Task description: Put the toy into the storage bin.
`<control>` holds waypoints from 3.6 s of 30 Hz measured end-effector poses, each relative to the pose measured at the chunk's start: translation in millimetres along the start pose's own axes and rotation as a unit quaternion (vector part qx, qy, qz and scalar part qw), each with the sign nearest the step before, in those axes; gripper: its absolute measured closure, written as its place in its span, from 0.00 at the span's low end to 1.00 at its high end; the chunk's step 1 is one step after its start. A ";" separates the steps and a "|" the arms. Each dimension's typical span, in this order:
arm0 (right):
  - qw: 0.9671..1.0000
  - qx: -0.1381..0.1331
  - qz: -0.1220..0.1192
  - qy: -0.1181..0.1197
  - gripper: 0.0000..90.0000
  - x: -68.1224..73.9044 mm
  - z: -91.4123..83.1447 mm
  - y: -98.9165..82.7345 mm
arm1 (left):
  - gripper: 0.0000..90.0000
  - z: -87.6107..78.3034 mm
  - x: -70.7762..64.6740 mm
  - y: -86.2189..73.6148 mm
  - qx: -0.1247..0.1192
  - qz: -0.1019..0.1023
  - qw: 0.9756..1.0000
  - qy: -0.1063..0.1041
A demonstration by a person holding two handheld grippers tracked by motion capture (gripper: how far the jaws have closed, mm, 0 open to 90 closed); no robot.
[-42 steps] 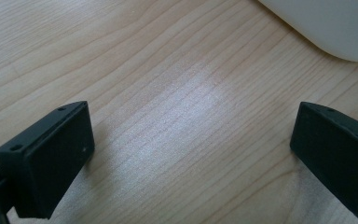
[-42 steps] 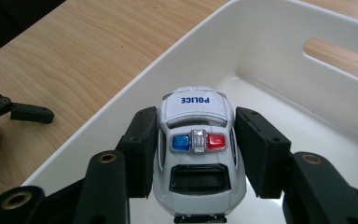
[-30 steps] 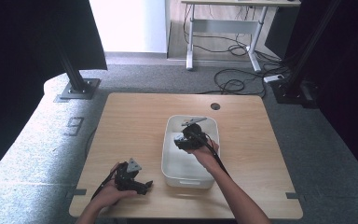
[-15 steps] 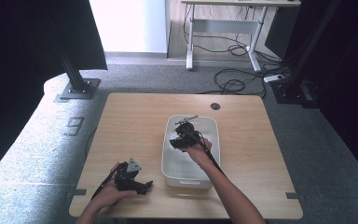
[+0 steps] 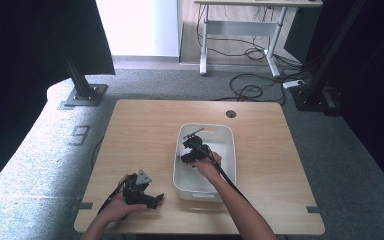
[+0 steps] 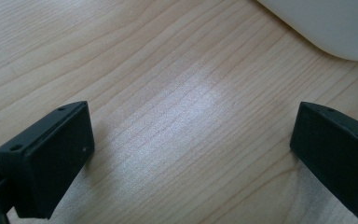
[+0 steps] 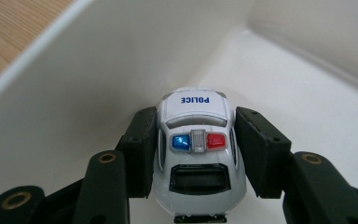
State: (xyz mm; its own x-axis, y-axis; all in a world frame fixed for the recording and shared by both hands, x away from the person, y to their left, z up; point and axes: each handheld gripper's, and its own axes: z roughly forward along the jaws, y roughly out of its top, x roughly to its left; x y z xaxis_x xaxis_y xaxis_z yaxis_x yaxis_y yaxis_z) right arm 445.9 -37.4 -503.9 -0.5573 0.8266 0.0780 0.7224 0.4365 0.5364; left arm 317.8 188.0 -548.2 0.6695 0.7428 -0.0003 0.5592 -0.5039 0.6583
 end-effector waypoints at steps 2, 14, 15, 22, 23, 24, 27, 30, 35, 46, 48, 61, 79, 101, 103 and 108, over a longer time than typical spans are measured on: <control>1.000 0.015 0.005 0.007 0.55 -0.7 4.1 -1.1 | 0.00 0.1 -0.2 0.0 -0.001 -0.001 1.000 -0.001; 0.999 0.012 0.017 0.032 0.45 -7.3 4.0 -5.2 | 0.00 0.0 -0.3 -0.1 -0.001 -0.001 1.000 -0.001; 0.999 0.005 0.017 0.029 0.45 -7.8 1.4 -5.9 | 0.00 0.0 -0.3 -0.1 -0.001 -0.001 1.000 -0.001; 0.999 -0.006 0.006 0.031 0.42 -9.6 -13.4 -16.9 | 0.00 -0.1 -0.3 -0.1 0.000 -0.001 1.000 -0.001; 0.999 -0.003 0.001 0.035 0.42 -9.4 -13.4 -18.8 | 0.00 -0.1 -0.3 -0.1 0.000 -0.001 1.000 -0.001; 0.999 0.002 -0.003 0.038 0.42 -8.7 -13.0 -20.4 | 0.00 -0.1 -0.3 -0.1 0.000 -0.001 1.000 -0.001; 0.999 0.011 -0.006 0.044 0.42 -7.1 -9.9 -24.5 | 0.00 -0.1 -0.7 -0.3 -0.001 -0.002 1.000 0.000; 0.999 0.020 -0.005 0.050 0.44 -4.4 -7.9 -26.8 | 0.00 -0.1 -0.6 -0.3 -0.001 -0.002 1.000 0.000; 0.997 0.021 0.014 0.074 0.47 0.0 -12.4 -26.3 | 0.00 -0.1 -0.4 -0.2 -0.001 -0.001 1.000 -0.001; 0.996 0.034 0.019 0.085 0.47 5.2 -14.9 -27.2 | 0.00 -0.1 -0.6 -0.3 -0.001 -0.002 1.000 0.000; 0.996 0.034 0.017 0.086 0.47 4.9 -14.9 -27.2 | 0.00 -0.1 -0.7 -0.3 -0.001 -0.002 1.000 0.000; 0.996 -0.034 -0.027 0.077 0.46 5.2 -44.8 -28.1 | 0.00 -0.4 -0.7 -0.3 0.000 -0.001 1.000 0.000; 0.983 -0.165 -0.040 0.063 0.44 -42.6 -125.9 -72.5 | 0.00 -0.6 -1.1 -0.5 0.000 -0.004 1.000 0.002; 0.972 -0.235 0.009 0.025 0.42 -106.8 -169.1 -165.1 | 0.00 -0.6 -1.5 -0.8 0.000 -0.005 1.000 0.003; 0.973 -0.231 0.008 0.022 0.41 -109.8 -168.0 -170.2 | 0.00 -0.6 -1.6 -0.8 0.000 -0.005 1.000 0.003; 0.972 -0.233 0.009 0.016 0.40 -113.8 -166.7 -174.9 | 0.00 -0.6 -1.4 -0.7 0.000 -0.005 1.000 0.003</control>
State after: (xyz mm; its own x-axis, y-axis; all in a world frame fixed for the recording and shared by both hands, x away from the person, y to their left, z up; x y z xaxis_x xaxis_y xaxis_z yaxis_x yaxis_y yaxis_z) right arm 314.8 -267.0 -466.5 -0.5644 0.8178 0.1125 0.4726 0.2083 0.8563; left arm 316.2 187.6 -548.2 0.6610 0.7504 -0.0028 0.5661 -0.4962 0.6583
